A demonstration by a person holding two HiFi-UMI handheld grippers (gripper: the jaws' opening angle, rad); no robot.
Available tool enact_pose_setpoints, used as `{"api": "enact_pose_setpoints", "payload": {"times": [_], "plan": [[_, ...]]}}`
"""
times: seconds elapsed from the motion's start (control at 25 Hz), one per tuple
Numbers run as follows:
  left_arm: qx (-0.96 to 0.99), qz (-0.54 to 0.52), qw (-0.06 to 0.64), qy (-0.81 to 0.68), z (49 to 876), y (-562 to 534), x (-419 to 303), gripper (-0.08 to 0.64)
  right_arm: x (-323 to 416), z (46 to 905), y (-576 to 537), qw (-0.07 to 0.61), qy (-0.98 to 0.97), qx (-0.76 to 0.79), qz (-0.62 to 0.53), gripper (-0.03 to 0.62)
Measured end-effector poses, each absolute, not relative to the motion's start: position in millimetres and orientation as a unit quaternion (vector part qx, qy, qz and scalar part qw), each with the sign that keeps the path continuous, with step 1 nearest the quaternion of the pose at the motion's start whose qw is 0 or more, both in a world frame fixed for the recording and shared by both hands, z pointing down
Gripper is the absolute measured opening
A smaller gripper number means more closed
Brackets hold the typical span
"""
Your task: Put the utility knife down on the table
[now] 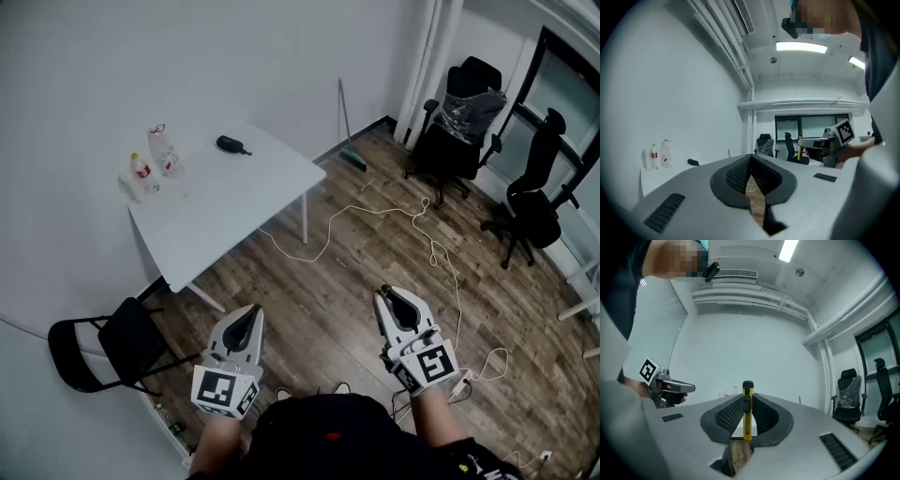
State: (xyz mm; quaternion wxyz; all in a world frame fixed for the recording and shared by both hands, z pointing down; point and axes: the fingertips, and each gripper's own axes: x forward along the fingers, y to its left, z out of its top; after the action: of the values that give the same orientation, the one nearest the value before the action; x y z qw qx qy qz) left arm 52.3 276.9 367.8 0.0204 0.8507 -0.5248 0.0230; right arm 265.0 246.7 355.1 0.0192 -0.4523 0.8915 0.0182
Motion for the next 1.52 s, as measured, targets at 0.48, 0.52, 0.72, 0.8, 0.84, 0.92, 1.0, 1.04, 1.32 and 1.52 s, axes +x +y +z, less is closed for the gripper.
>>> {"api": "enact_pose_setpoints", "payload": {"times": [0.48, 0.52, 0.72, 0.8, 0.84, 0.92, 1.0, 1.04, 1.32, 1.52], "plan": [[0.855, 0.024, 0.025, -0.517, 370.1, 286.4, 52.3, 0.023, 258.5, 355.5, 257.7, 0.009, 0.893, -0.450, 0.018, 0.066], [0.856, 0.025, 0.027, -0.517, 370.5, 287.3, 51.6, 0.023, 256.9, 356.6, 257.8, 0.009, 0.894, -0.447, 0.012, 0.066], [0.854, 0.028, 0.028, -0.519, 371.4, 295.3, 40.1, 0.023, 239.5, 360.5, 262.2, 0.013, 0.903, -0.429, -0.007, 0.066], [0.853, 0.029, 0.029, -0.521, 373.5, 297.9, 28.4, 0.023, 226.1, 362.0, 264.0, 0.010, 0.906, -0.423, -0.006, 0.066], [0.852, 0.029, 0.030, -0.522, 374.8, 298.3, 21.6, 0.023, 218.3, 362.4, 263.8, 0.010, 0.907, -0.421, -0.007, 0.066], [0.852, 0.031, 0.031, -0.522, 376.5, 299.0, 8.1, 0.023, 202.7, 361.5, 263.0, 0.011, 0.908, -0.418, -0.006, 0.066], [0.854, 0.034, 0.035, -0.518, 380.3, 300.3, -5.7, 0.023, 187.2, 361.7, 262.5, 0.013, 0.909, -0.417, -0.005, 0.066], [0.855, 0.034, 0.037, -0.516, 383.7, 300.8, -13.4, 0.023, 179.0, 363.9, 263.0, 0.014, 0.909, -0.417, -0.004, 0.066], [0.861, 0.040, 0.045, -0.505, 399.6, 295.1, -56.4, 0.023, 130.7, 378.5, 263.7, 0.027, 0.910, -0.414, -0.021, 0.066], [0.863, 0.042, 0.042, -0.502, 396.3, 268.3, -62.9, 0.023, 131.5, 378.8, 237.7, 0.024, 0.904, -0.426, -0.020, 0.066]]}}
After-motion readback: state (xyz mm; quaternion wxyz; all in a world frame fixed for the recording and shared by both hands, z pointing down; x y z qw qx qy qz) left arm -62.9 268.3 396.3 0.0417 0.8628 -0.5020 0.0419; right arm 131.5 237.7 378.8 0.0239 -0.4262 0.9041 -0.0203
